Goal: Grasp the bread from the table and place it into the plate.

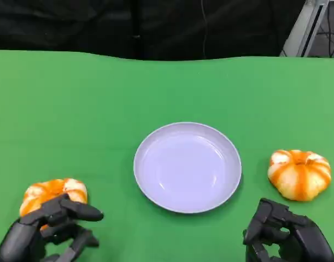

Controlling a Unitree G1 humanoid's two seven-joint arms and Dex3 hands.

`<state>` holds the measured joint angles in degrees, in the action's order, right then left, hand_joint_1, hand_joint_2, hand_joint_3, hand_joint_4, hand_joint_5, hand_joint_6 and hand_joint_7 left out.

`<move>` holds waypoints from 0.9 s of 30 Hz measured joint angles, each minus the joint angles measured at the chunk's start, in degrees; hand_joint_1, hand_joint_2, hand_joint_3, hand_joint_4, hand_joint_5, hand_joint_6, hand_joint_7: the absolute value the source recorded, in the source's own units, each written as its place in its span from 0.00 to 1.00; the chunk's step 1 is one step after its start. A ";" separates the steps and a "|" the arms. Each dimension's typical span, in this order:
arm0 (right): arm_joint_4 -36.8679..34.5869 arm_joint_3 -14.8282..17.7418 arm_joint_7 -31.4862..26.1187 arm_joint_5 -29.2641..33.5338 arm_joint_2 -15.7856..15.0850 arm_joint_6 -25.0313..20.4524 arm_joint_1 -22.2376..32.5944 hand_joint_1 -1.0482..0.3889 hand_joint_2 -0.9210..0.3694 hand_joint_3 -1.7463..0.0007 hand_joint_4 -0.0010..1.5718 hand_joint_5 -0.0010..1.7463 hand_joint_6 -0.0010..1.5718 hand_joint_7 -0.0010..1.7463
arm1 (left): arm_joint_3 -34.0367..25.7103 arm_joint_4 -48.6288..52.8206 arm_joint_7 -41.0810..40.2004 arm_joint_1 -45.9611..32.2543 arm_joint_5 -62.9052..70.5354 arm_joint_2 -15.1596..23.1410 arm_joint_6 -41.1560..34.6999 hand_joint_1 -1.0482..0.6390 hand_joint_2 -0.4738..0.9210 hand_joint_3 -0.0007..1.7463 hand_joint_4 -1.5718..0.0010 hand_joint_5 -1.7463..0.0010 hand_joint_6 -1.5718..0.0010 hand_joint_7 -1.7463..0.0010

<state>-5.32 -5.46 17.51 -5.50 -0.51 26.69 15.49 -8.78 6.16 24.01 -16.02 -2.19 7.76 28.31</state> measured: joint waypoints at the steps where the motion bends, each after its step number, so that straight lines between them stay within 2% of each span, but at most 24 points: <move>1: 0.00 0.01 -0.01 0.00 0.00 0.00 0.01 0.64 0.19 0.42 0.49 1.00 0.47 0.86 | -0.19 1.03 -2.86 0.02 4.43 0.86 3.69 0.19 1.00 0.07 0.82 0.95 0.68 0.99; 3: 0.00 0.02 -0.02 0.00 -0.01 0.00 0.04 0.64 0.19 0.42 0.49 1.00 0.47 0.86 | -0.70 2.31 -9.39 0.00 12.48 1.89 8.75 0.14 1.00 0.09 0.87 0.99 0.71 1.00; 6: 0.00 0.01 -0.01 0.00 0.00 0.00 0.04 0.64 0.19 0.42 0.49 1.00 0.47 0.86 | -1.07 2.25 -19.47 -0.27 24.46 2.76 11.88 0.12 1.00 0.10 0.91 1.00 0.73 1.00; 10: 0.04 0.02 -0.01 -0.05 -0.01 -0.39 0.01 0.64 0.20 0.42 0.49 1.00 0.47 0.86 | -0.76 0.69 -33.50 -0.29 42.14 5.96 12.17 0.09 1.00 0.10 0.94 1.00 0.74 1.00; 13: 0.03 0.03 -0.04 -0.03 -0.02 -0.63 -0.09 0.64 0.20 0.42 0.49 1.00 0.47 0.86 | 0.47 -1.29 -40.81 0.11 51.97 9.13 8.74 0.06 1.00 0.09 0.94 1.00 0.74 1.00; 18: -0.17 0.04 -0.07 0.06 -0.01 -0.56 -0.80 0.64 0.20 0.43 0.49 1.00 0.47 0.86 | 3.31 -4.16 -43.50 0.63 60.46 11.98 -1.62 0.06 1.00 0.08 0.93 0.99 0.75 1.00; 22: -0.32 0.03 -0.04 0.03 0.00 -0.49 -1.02 0.64 0.19 0.43 0.49 1.00 0.47 0.86 | 5.49 -4.97 -40.82 2.07 61.14 14.20 -8.19 0.06 1.00 0.08 0.93 0.99 0.77 1.00; 27: 0.10 -0.10 -0.30 0.11 0.05 -0.55 -0.49 0.63 0.19 0.43 0.49 1.00 0.47 0.86 | 9.33 0.32 -39.57 7.71 60.38 17.10 -11.71 0.06 1.00 0.07 0.89 0.98 0.74 0.99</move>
<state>-5.22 -5.56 17.21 -5.40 -0.45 26.14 15.00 0.55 6.48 -15.55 -8.31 58.19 24.86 16.61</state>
